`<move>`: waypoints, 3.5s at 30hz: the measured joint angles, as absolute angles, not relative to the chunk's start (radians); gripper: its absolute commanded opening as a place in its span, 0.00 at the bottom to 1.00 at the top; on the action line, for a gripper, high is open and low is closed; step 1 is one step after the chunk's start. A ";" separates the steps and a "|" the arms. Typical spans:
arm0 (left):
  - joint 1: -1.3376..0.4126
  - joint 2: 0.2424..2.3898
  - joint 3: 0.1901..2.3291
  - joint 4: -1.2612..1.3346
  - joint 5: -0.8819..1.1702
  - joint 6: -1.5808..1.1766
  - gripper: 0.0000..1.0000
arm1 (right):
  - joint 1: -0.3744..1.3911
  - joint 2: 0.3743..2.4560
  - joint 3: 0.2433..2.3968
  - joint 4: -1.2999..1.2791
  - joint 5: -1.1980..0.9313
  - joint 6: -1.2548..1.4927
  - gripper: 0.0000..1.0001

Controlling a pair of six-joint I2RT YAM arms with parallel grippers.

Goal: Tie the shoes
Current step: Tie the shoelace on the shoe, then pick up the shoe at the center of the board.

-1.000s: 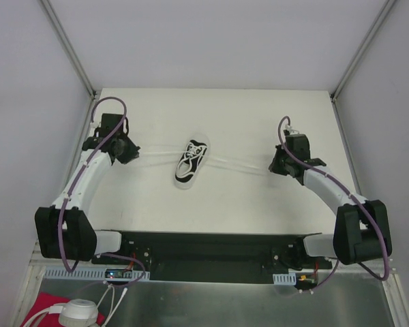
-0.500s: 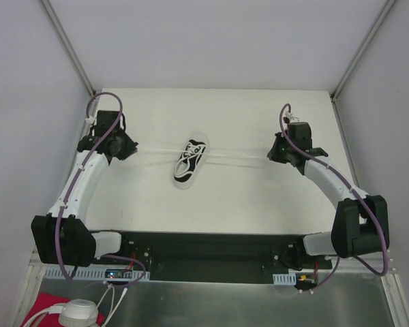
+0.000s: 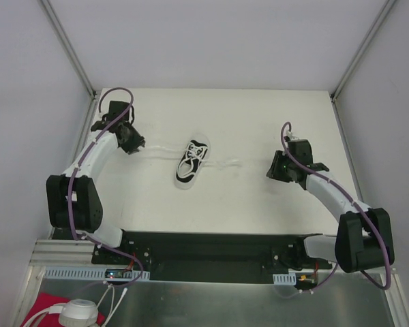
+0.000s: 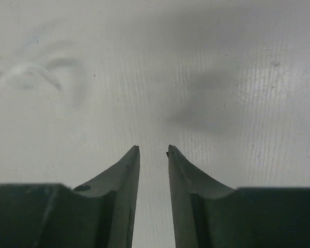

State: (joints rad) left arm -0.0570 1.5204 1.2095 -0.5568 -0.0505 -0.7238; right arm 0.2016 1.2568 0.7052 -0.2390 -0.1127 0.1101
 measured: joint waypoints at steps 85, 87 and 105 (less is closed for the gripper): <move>-0.302 1.823 1.273 -0.587 0.082 -1.009 0.51 | 0.438 1.357 0.931 -0.243 -0.182 0.126 0.56; -0.302 1.838 1.278 -0.587 0.082 -1.036 0.51 | 0.437 1.355 0.927 -0.242 -0.185 0.126 0.56; -0.302 1.898 1.294 -0.561 0.042 -1.192 0.47 | 0.437 1.353 0.913 -0.243 -0.210 0.127 0.55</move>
